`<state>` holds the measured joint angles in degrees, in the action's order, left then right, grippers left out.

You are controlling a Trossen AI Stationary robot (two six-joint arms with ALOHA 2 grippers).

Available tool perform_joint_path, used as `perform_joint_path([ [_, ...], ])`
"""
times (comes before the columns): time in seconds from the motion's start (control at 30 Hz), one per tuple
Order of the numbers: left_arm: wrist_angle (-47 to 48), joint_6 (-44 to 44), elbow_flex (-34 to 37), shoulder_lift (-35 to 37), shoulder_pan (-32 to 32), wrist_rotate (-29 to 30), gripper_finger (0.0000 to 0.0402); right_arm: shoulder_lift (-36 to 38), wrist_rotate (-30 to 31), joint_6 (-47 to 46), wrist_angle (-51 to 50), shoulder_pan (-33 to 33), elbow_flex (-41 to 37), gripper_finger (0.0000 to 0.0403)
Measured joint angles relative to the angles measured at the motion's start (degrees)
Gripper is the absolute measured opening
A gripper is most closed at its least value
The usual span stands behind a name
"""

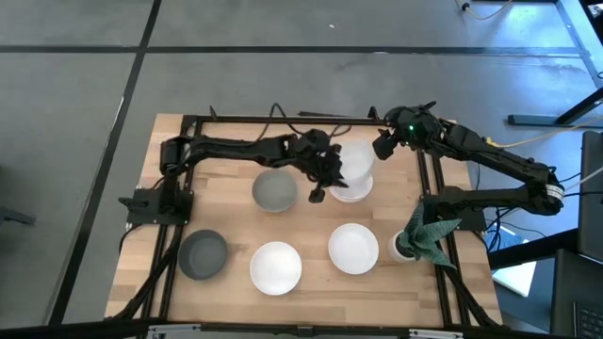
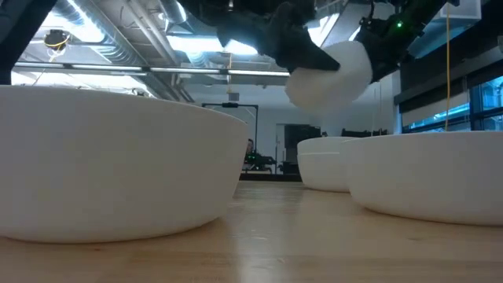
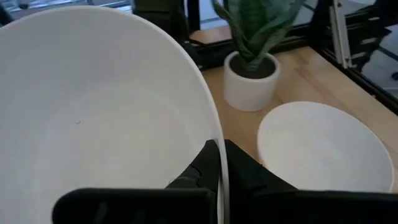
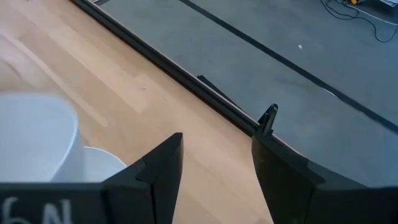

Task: Nest bowls inside each other
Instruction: Stack the white bowl on top of the white bowl

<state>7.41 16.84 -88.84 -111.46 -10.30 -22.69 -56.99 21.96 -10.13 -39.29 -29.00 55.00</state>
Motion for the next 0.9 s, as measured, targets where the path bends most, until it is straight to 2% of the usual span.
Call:
perform_joint_path([
  [0.17, -1.5, -0.1, 0.0, -2.2, 1.3, 0.2, 0.0000, 0.0, 0.0, 0.1, 0.0, -0.5, 0.0, 0.0193],
  [0.33, -1.9, -0.2, 0.0, -4.0, 1.0, 3.1, 0.0000, 0.0, -0.3, 0.1, 0.0, -0.5, 0.0, 0.0193],
  [0.9, 0.1, -3.2, 0.1, -8.2, -0.1, 3.5, 0.0000, 0.0, -1.2, -0.1, 0.0, -0.5, 0.0, 0.0193],
])
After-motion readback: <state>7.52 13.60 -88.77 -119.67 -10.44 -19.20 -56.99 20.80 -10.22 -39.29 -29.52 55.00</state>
